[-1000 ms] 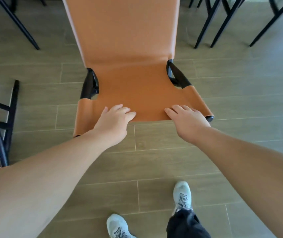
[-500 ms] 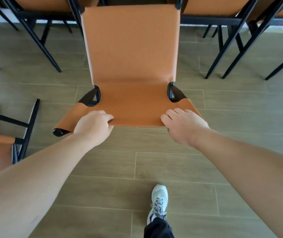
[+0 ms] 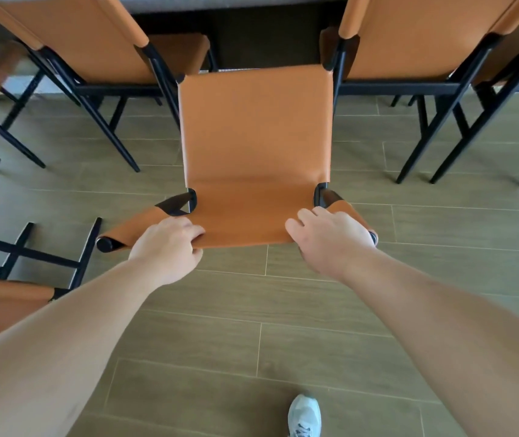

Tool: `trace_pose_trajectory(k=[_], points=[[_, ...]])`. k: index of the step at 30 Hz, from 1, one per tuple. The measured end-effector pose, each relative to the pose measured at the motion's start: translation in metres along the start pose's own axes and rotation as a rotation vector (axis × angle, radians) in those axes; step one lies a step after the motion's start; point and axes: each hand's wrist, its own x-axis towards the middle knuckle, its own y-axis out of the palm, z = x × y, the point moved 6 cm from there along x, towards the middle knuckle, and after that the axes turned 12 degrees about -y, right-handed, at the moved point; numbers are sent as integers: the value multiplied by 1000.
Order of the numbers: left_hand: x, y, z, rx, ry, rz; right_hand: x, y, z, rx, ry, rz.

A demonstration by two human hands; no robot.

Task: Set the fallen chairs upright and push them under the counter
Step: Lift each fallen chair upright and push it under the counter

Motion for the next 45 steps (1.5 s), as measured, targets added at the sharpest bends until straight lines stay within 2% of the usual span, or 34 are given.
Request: trace_pose_trajectory(k=[13, 18, 22, 27, 37, 45], points=[[56, -40, -2, 54, 25, -103, 44, -25, -52, -29, 38, 22], [92, -58, -4, 109, 91, -124, 69, -39, -79, -37, 34, 17], [124, -80, -7, 97, 135, -215, 92, -59, -108, -4, 36, 21], [171, -107, -9, 56, 184, -234, 124, -79, -145, 6, 57, 42], [255, -147, -17, 17, 306, -193, 182, -94, -210, 13, 111, -18], [275, -150, -18, 49, 376, -281, 198, -95, -227, -25, 121, -81]])
